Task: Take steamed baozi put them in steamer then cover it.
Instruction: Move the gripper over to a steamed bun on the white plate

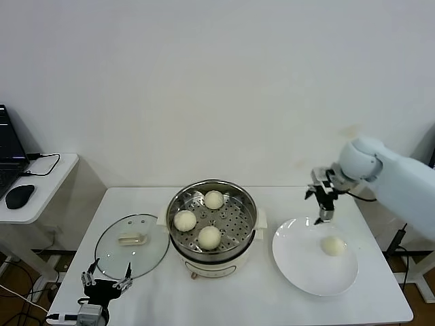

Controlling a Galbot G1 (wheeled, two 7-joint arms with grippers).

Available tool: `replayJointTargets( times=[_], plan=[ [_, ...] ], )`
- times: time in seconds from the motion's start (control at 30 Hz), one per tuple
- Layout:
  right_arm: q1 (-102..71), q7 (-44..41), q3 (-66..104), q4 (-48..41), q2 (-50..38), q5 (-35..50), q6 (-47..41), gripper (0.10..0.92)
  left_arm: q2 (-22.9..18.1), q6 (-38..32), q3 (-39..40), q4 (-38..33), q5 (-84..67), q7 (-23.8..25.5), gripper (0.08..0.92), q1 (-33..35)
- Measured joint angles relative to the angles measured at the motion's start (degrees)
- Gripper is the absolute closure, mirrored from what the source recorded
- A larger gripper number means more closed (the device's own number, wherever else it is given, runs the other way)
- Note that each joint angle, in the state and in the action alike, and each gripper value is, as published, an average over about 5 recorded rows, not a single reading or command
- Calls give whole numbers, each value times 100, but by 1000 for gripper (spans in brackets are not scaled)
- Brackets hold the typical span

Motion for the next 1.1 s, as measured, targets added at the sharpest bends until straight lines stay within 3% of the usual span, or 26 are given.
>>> replayJointTargets(
  times=[0.43, 1.1],
  plan=[
    [-906, 113, 470, -390, -75, -789, 112, 203, -18, -2, -17, 152, 17, -3, 177, -44],
    [-1430, 160, 703, -868, 199, -1210, 297, 203, 0, -1, -52, 290, 52, 22, 177, -79]
  ],
)
